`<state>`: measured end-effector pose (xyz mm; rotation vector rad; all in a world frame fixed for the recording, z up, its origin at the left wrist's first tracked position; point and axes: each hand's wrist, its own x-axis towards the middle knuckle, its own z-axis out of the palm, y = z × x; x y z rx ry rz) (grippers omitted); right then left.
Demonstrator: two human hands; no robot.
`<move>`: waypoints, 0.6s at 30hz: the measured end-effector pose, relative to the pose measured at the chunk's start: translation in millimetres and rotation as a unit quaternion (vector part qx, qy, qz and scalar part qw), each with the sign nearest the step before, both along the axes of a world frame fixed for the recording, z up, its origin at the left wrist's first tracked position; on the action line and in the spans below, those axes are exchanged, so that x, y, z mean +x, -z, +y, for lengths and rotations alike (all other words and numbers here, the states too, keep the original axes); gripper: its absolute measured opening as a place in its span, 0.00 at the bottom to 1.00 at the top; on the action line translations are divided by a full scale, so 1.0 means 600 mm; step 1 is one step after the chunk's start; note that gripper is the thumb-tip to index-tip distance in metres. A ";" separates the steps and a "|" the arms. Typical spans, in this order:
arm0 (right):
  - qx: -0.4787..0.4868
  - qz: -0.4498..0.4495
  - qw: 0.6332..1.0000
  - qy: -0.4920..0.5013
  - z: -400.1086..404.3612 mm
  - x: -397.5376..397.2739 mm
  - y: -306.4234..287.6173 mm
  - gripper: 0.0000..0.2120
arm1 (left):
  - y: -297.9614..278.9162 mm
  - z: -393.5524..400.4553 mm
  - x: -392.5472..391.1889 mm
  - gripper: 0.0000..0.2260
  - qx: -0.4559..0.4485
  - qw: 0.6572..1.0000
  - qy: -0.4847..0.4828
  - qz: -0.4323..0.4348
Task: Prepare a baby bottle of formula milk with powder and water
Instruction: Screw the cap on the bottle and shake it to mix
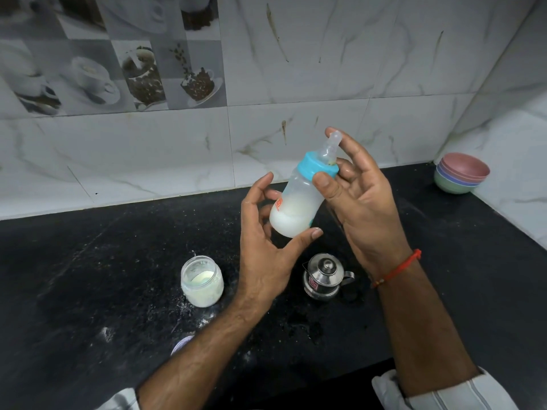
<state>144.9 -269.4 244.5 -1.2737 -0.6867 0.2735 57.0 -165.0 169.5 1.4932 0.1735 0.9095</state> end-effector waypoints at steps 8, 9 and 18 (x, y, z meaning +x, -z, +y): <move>0.002 0.013 1.000 0.012 0.001 0.002 0.001 0.33 | 0.009 0.007 0.006 0.43 0.033 0.999 -0.021 0.015; -0.002 0.017 1.000 0.016 0.004 0.005 0.005 0.33 | 0.012 0.010 0.007 0.43 0.040 0.999 -0.020 0.024; -0.188 -0.083 0.977 0.060 0.069 0.073 0.134 0.21 | 0.079 0.088 -0.041 0.38 0.133 0.969 -0.029 0.205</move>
